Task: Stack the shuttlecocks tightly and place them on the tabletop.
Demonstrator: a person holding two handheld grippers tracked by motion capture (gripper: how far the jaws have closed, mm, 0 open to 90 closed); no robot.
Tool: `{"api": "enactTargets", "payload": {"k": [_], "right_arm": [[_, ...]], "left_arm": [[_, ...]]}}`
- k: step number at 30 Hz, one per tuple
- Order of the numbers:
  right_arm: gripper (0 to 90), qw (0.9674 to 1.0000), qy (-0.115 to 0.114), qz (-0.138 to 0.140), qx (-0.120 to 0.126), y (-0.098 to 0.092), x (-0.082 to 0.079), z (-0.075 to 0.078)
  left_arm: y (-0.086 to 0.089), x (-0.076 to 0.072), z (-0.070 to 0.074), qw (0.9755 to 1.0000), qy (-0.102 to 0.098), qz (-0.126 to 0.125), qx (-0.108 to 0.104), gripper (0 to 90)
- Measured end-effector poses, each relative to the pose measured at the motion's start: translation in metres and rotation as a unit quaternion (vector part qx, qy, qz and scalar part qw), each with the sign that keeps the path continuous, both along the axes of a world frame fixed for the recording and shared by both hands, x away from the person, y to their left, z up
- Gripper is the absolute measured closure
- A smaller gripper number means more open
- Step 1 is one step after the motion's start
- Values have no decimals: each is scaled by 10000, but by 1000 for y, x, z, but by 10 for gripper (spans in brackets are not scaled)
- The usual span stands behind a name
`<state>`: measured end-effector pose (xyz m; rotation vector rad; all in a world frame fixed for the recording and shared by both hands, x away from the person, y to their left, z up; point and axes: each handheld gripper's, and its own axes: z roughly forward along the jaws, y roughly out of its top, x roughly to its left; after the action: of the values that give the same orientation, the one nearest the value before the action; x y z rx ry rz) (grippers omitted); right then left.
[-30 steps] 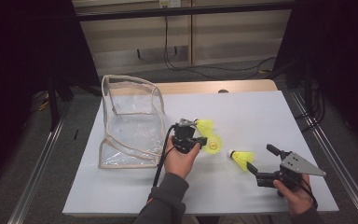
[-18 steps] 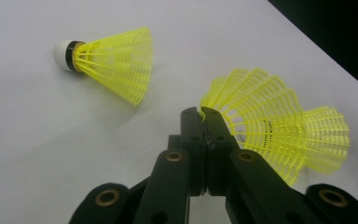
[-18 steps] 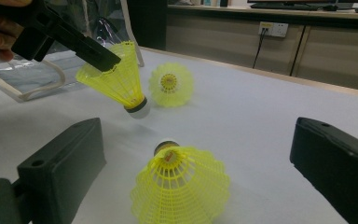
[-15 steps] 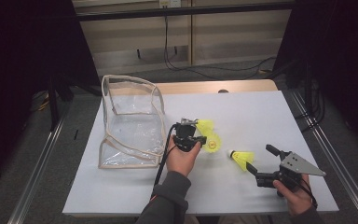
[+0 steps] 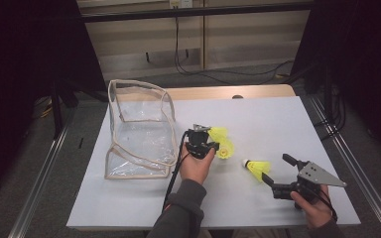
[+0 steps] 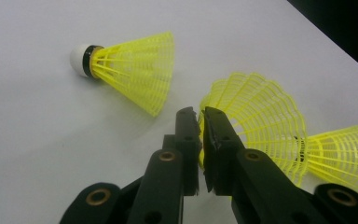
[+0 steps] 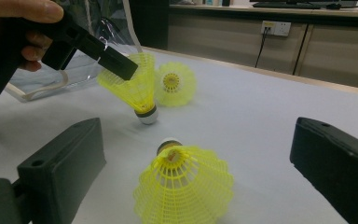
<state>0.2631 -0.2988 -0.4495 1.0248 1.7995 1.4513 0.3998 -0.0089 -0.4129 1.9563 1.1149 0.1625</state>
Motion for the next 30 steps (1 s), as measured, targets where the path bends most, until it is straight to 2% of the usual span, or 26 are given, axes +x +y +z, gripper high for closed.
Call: {"api": "enactTargets", "payload": {"k": [9,15,24,30], "right_arm": [[23,10000,8,7,5,0,0,0],[23,10000,9,7,20,0,1,-1],[24,10000,16,18,10,0,1,-1],[23,10000,5,10,31,0,1,0]], "left_arm": [[-3,6,-2,9991,-198,278,-237,820],[-6,7,-4,9986,-266,241,-376,836],[-5,5,0,9990,-318,230,-191,885],[-1,4,9,9988,-381,316,50,886]]}}
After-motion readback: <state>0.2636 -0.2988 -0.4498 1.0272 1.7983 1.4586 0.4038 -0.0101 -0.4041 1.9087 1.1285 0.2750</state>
